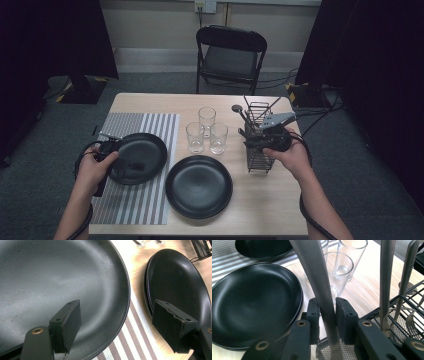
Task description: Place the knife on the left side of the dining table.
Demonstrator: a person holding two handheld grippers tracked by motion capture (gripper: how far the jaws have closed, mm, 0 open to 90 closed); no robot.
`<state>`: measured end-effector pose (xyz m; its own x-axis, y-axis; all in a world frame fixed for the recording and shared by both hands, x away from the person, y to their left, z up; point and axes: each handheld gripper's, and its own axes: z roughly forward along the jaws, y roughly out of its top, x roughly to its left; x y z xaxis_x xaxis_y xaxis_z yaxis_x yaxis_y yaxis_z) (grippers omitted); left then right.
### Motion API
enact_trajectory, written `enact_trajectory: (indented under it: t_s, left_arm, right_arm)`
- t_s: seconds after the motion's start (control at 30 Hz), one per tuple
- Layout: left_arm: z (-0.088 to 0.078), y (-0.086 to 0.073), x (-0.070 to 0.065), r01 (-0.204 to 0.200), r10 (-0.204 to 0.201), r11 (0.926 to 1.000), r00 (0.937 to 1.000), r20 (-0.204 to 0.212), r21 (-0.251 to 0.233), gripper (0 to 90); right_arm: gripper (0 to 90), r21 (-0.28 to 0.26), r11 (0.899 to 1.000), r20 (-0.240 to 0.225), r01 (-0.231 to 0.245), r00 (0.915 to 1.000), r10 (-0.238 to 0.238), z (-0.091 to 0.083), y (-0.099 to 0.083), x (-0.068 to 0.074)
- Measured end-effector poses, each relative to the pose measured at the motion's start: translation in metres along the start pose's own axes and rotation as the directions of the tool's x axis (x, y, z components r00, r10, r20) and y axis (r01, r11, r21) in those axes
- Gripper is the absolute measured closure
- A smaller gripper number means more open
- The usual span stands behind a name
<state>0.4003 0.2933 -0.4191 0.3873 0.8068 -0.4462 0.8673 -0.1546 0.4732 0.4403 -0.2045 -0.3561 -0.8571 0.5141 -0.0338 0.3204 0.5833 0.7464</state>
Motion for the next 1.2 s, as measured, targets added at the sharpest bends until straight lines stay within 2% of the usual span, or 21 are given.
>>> enact_trajectory:
  t_s: [0.2,0.57,0.7,0.8,0.97,1.2]
  left_arm:
    - [0.0004,-0.0002,0.0007,-0.002,0.002,1.0000,1.0000,-0.001,0.001,23.1]
    - [0.0004,-0.0002,-0.0010,-0.013,0.013,0.9999,0.9999,-0.004,0.007,23.1]
    - [0.0000,-0.0003,-0.0012,-0.011,0.011,0.9999,0.9999,-0.001,0.004,23.1]
    - [0.0001,-0.0005,-0.0011,-0.009,0.009,1.0000,0.9999,-0.005,0.002,23.1]
    - [0.0004,-0.0006,-0.0002,-0.008,0.008,1.0000,0.9999,-0.007,0.006,23.1]
    - [0.0002,-0.0009,0.0000,-0.006,0.006,1.0000,1.0000,-0.006,0.005,23.1]
  right_arm:
    - [75.0,0.003,1.000,0.004,0.015,0.9999,-0.015,0.0011,0.0005,0.0004]
    - [74.6,0.005,1.000,0.006,0.000,1.0000,0.000,0.0007,-0.0005,0.0010]
    - [73.9,0.029,0.999,0.009,0.018,0.9998,-0.018,0.0020,-0.0022,0.0009]
    - [75.6,0.015,1.000,0.010,0.026,0.9996,-0.026,0.0015,-0.0034,0.0003]
    - [76.7,0.024,0.998,0.021,0.065,0.9976,-0.065,0.0010,-0.0026,0.0017]
    - [77.6,0.033,0.995,0.034,0.091,0.9951,-0.092,0.0005,-0.0017,0.0037]
